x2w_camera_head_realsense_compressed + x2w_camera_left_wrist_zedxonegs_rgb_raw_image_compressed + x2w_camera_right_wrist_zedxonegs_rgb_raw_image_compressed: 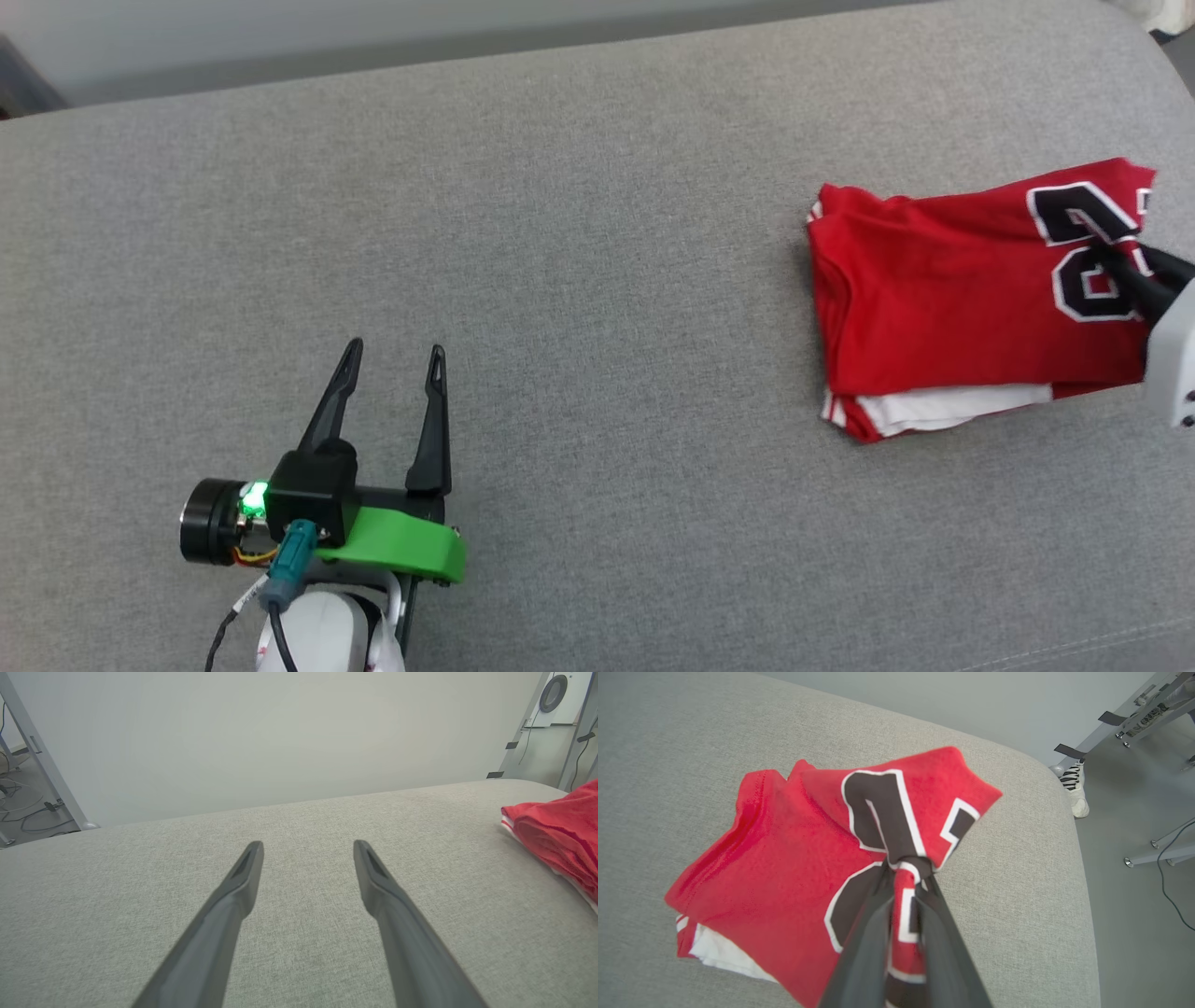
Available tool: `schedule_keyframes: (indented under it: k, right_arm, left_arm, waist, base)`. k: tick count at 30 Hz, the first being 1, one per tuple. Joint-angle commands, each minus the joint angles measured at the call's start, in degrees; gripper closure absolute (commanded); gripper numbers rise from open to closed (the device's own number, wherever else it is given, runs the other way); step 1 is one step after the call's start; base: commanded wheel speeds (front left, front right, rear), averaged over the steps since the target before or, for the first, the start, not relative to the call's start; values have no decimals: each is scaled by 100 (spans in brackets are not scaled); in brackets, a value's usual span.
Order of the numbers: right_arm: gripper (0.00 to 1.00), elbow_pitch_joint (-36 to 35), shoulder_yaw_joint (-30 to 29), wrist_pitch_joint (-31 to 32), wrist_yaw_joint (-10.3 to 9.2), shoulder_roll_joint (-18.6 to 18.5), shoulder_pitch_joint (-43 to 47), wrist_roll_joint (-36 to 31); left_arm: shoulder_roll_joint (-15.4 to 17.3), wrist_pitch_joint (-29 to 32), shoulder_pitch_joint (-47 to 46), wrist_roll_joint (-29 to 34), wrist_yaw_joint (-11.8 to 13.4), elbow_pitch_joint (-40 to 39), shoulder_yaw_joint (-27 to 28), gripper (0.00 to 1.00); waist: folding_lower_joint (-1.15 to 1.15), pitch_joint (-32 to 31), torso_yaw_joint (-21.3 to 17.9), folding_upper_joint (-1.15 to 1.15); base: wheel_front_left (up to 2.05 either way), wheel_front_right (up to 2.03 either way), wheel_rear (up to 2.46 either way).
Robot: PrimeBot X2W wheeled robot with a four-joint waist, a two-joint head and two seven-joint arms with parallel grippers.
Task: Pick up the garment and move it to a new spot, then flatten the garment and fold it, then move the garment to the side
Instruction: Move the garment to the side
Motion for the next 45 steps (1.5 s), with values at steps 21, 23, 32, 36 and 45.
schedule_keyframes:
  k: [21, 23, 32, 36, 45]
  right_arm:
    - [100, 2722, -826, -558, -4, -664, -1639, -806]
    - [100, 2919, -850, -675, -4, -643, -1712, -870]
    - [0, 3600, -892, -1163, -4, -351, -1910, -1158]
    - [0, 3687, -883, -1464, -4, -258, -1877, -1221]
    - [0, 3389, -1087, -2596, -4, -107, -1748, -1402]
  left_arm:
    - [242, -34, -700, 116, -99, -434, 1, 0]
    - [242, -34, -716, 114, -91, -450, -2, 0]
    - [224, -34, -654, 83, -43, -386, -5, 0]
    - [191, -34, -593, 47, -15, -328, -11, 0]
    - [113, -34, -291, -58, 50, -208, 41, 0]
  waist:
    - [0, 1385, 142, 0]
    - [0, 1401, 167, 0]
    - [0, 1194, 197, 0]
    - [0, 976, 228, 0]
    - [0, 383, 338, 0]
  base:
    - [0, 0, 0]
    - [0, 0, 0]
    - [0, 0, 0]
    - [0, 0, 0]
    - [0, 0, 0]
